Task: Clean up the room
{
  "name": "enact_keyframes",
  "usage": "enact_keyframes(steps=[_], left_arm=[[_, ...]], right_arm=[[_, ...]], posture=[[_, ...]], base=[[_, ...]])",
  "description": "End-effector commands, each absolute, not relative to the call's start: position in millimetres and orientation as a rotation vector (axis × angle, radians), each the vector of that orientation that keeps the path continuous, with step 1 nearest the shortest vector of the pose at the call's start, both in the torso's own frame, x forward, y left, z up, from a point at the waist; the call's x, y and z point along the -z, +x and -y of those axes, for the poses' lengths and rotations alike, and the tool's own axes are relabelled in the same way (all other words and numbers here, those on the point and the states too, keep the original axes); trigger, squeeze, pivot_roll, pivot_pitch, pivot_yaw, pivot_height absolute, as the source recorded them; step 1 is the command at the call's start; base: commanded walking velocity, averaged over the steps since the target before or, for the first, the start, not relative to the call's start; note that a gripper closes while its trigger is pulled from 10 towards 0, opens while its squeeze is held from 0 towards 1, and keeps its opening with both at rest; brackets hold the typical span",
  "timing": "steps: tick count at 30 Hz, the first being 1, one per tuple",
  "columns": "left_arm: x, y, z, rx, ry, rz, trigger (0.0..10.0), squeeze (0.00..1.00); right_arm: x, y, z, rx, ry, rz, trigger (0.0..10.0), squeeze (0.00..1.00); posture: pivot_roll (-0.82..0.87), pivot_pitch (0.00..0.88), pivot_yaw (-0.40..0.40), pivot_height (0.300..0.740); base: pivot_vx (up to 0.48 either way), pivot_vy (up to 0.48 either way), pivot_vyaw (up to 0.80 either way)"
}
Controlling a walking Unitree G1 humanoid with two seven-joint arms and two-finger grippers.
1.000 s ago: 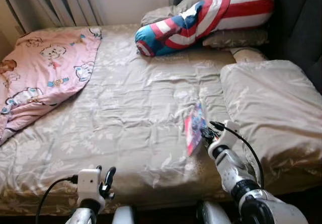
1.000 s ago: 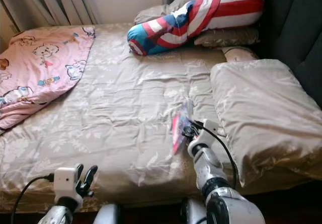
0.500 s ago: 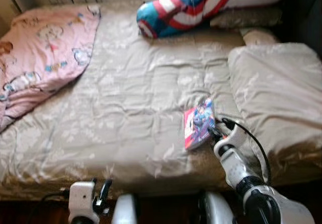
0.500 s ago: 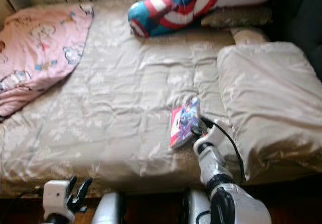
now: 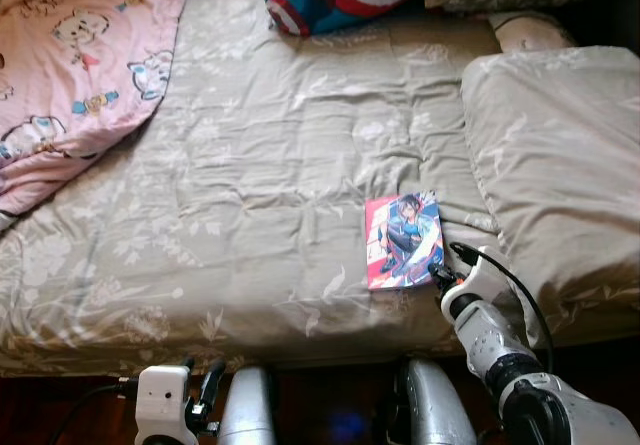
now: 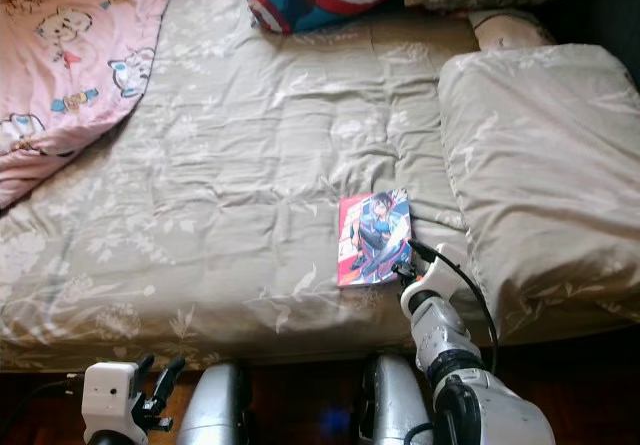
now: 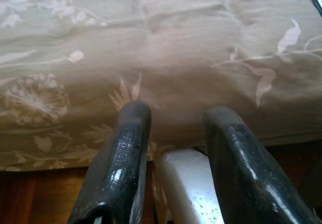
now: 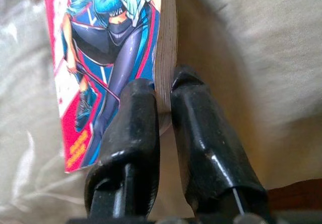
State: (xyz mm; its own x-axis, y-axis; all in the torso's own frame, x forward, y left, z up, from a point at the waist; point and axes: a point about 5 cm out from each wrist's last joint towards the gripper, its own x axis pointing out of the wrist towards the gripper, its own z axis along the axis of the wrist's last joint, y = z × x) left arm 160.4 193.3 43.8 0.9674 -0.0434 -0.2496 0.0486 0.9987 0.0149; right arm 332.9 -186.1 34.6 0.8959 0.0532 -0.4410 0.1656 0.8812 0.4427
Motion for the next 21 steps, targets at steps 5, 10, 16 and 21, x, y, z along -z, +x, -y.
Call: enact_keyframes(steps=[5, 10, 16, 21], left_arm=[[-40.8, 150.7, -193.0, 0.035, 0.01, -0.302, 10.0, 0.0], [-41.3, 150.0, -193.9, 0.035, 0.013, -0.311, 10.0, 0.0], [-41.5, 149.5, -198.2, 0.029, 0.019, -0.317, 10.0, 0.0], [-41.1, 151.0, -198.9, 0.029, 0.021, -0.318, 10.0, 0.0]], right_arm=[[-21.0, 322.2, 182.6, 0.001, 0.436, -0.548, 10.0, 0.0], [-18.5, 319.4, 187.3, 0.02, 0.408, -0.556, 10.0, 0.0], [-18.2, 319.2, 188.2, 0.045, 0.414, -0.549, 10.0, 0.22], [-18.4, 319.5, 188.2, 0.058, 0.418, -0.545, 10.0, 0.64]], posture=[[0.23, 0.327, 0.053, 0.621], [0.24, 0.333, 0.059, 0.621], [0.24, 0.332, 0.061, 0.621], [0.24, 0.331, 0.063, 0.621]], base=[[0.0, 0.0, 0.0], [0.0, 0.0, 0.0], [0.0, 0.0, 0.0], [0.0, 0.0, 0.0]])
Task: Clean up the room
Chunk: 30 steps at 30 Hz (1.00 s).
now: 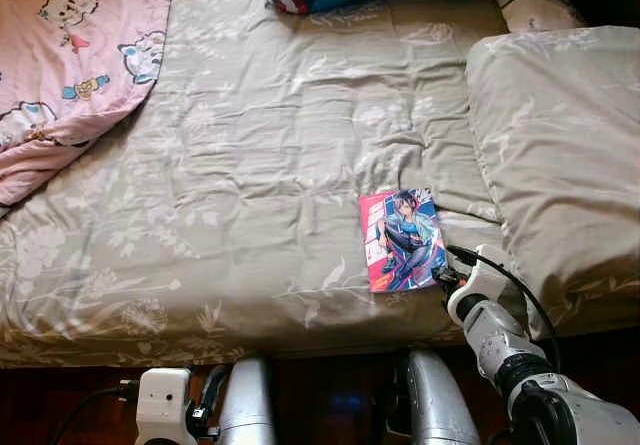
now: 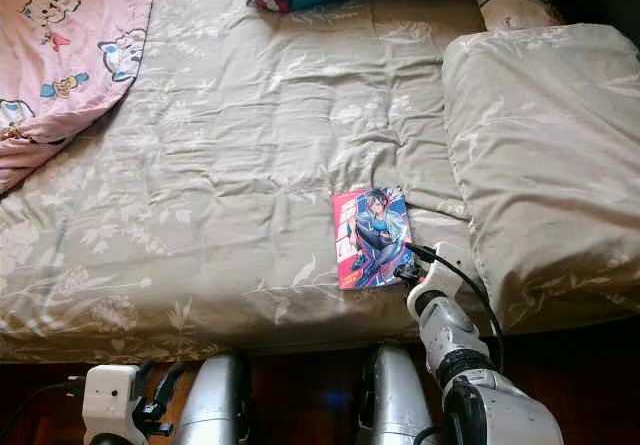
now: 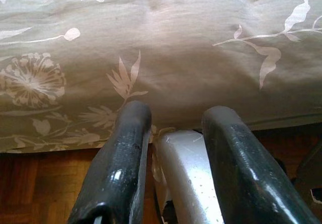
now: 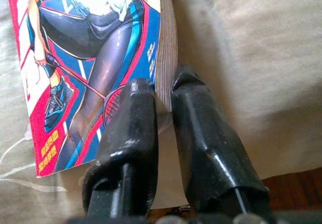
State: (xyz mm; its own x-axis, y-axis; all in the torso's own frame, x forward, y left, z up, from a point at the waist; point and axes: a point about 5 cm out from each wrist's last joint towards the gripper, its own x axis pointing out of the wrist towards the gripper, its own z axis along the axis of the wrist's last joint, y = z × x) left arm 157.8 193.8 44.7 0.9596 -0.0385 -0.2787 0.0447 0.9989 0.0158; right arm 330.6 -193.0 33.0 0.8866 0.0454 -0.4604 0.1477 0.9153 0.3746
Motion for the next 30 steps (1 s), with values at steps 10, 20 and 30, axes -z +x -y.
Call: enact_keyframes(steps=[10, 20, 30], left_arm=[[-40, 153, -199, 0.029, 0.024, -0.318, 10.0, 0.0], [-40, 155, -197, 0.034, 0.022, -0.314, 10.0, 0.0], [-38, 163, -194, 0.041, 0.019, -0.307, 10.0, 0.0]], right_arm=[[-17, 318, 194, 0.102, 0.421, -0.546, 10.0, 0.59], [-13, 313, 204, 0.179, 0.415, -0.554, 10.0, 0.51], [-15, 312, 213, 0.256, 0.423, -0.497, 10.0, 0.0]], posture=[[0.24, 0.329, 0.064, 0.621], [0.23, 0.326, 0.065, 0.621], [0.22, 0.308, 0.066, 0.621]], base=[[0.0, 0.0, 0.0], [0.0, 0.0, 0.0], [0.0, 0.0, 0.0]])
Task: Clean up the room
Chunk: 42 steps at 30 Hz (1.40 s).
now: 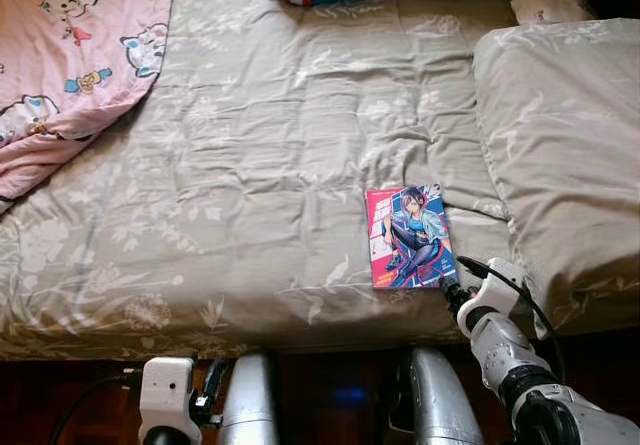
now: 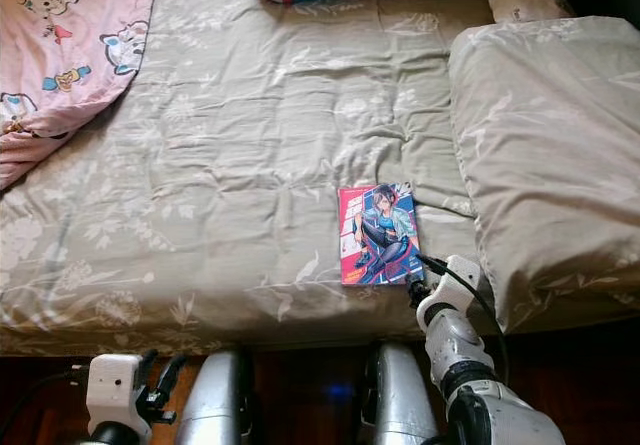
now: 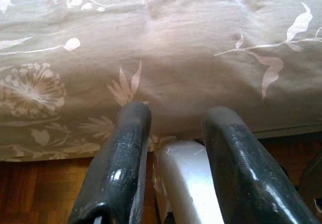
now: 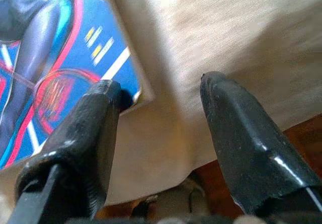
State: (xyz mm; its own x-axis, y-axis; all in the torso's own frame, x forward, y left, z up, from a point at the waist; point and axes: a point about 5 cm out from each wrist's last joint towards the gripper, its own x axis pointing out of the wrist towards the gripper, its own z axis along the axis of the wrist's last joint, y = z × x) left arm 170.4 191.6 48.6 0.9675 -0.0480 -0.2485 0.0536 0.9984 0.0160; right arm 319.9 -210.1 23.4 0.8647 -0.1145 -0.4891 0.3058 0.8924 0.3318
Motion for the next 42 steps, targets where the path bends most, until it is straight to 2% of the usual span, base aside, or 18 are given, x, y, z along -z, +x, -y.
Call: enact_keyframes(steps=[1, 11, 20, 24, 29, 42], left_arm=[[-38, 164, -195, 0.041, 0.018, -0.307, 10.0, 0.0], [-36, 188, -194, 0.05, 0.017, -0.273, 10.0, 0.0], [-36, 232, -187, 0.059, -0.011, -0.211, 10.0, 0.0], [-34, 244, -184, 0.064, -0.019, -0.194, 10.0, 0.0], [-32, 255, -185, 0.052, -0.03, -0.185, 10.0, 0.0], [-16, 261, -195, 0.005, -0.048, -0.21, 10.0, 0.0]], right_arm=[[-17, 313, 212, 0.249, 0.421, -0.476, 10.0, 0.0], [-18, 307, 209, 0.186, 0.398, -0.328, 10.0, 0.0], [-30, 305, 193, 0.07, 0.213, -0.159, 10.0, 0.0], [-34, 303, 188, 0.046, 0.173, -0.123, 10.0, 0.0], [-28, 296, 187, 0.052, 0.172, -0.136, 10.0, 0.0], [17, 254, 200, 0.149, 0.161, -0.351, 10.0, 0.0]], posture=[[0.21, 0.302, 0.064, 0.621], [0.18, 0.224, 0.059, 0.621], [0.09, 0.093, 0.039, 0.621], [0.06, 0.061, 0.032, 0.621], [0.05, 0.034, 0.019, 0.621], [0.02, 0.0, 0.007, 0.621]], base=[[0.0, 0.0, 0.0], [0.0, 0.0, 0.0], [0.0, 0.0, 0.0], [0.0, 0.0, 0.0], [0.0, 0.0, 0.0], [0.0, 0.0, 0.0]])
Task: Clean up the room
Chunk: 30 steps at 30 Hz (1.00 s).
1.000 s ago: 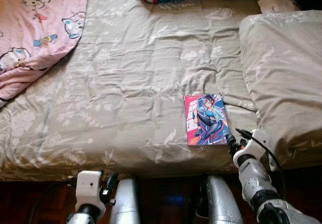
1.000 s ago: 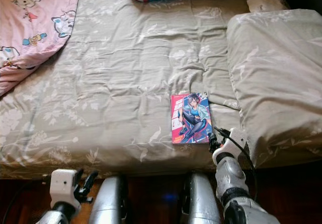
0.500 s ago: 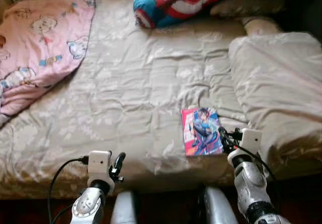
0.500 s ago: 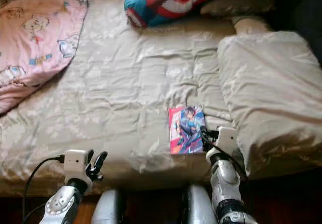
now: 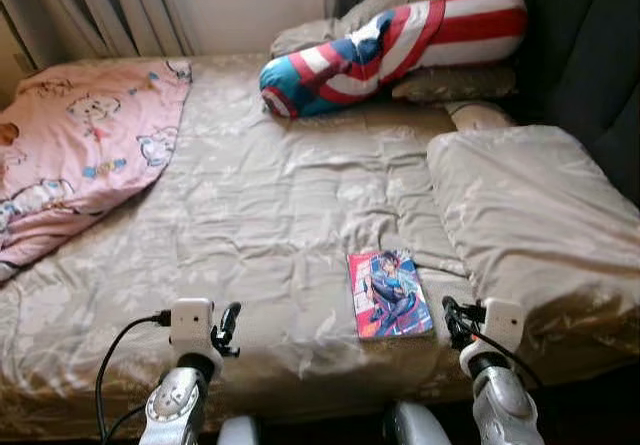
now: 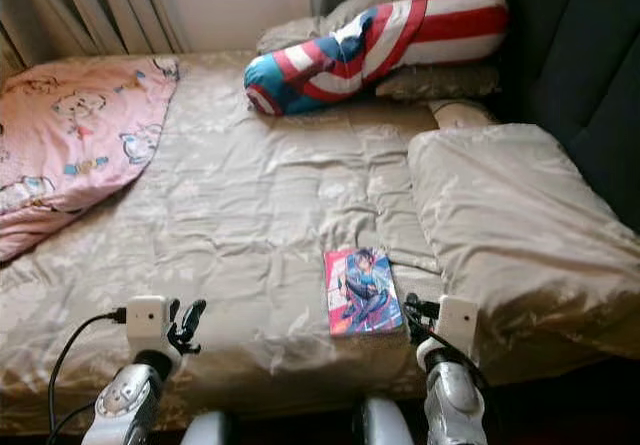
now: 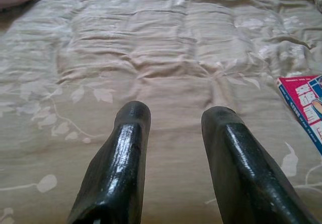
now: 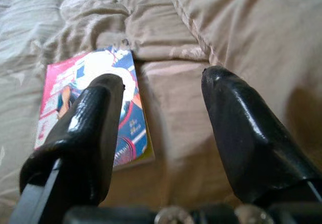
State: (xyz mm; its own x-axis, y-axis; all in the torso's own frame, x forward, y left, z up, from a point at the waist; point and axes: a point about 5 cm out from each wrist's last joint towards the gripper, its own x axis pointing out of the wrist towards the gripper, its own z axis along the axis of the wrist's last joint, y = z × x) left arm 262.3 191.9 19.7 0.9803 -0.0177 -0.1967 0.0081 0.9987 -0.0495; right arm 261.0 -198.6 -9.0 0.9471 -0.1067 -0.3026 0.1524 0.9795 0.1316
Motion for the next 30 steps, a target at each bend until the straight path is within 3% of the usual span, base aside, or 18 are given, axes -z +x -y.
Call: enact_keyframes(steps=[1, 10, 26, 30], left_arm=[[-15, 260, -195, 0.005, -0.048, -0.213, 10.0, 0.0], [12, 247, -200, 0.003, -0.06, -0.356, 10.0, 0.0], [63, 201, -207, -0.021, -0.042, -0.695, 10.0, 0.0], [69, 193, -208, -0.045, -0.049, -0.748, 10.0, 0.0]], right_arm=[[19, 252, 201, 0.153, 0.162, -0.36, 10.0, 0.0], [37, 236, 198, 0.175, 0.178, -0.467, 10.0, 0.0], [66, 204, 190, 0.136, 0.154, -0.695, 10.0, 0.0], [71, 199, 185, 0.118, 0.141, -0.746, 10.0, 0.0]], posture=[[0.02, 0.0, 0.007, 0.621], [0.01, 0.0, 0.014, 0.645], [0.0, 0.0, 0.004, 0.74], [-0.01, 0.0, 0.008, 0.74]], base=[[0.0, 0.0, 0.0], [0.0, 0.0, 0.0], [0.0, 0.0, 0.0], [0.0, 0.0, 0.0]])
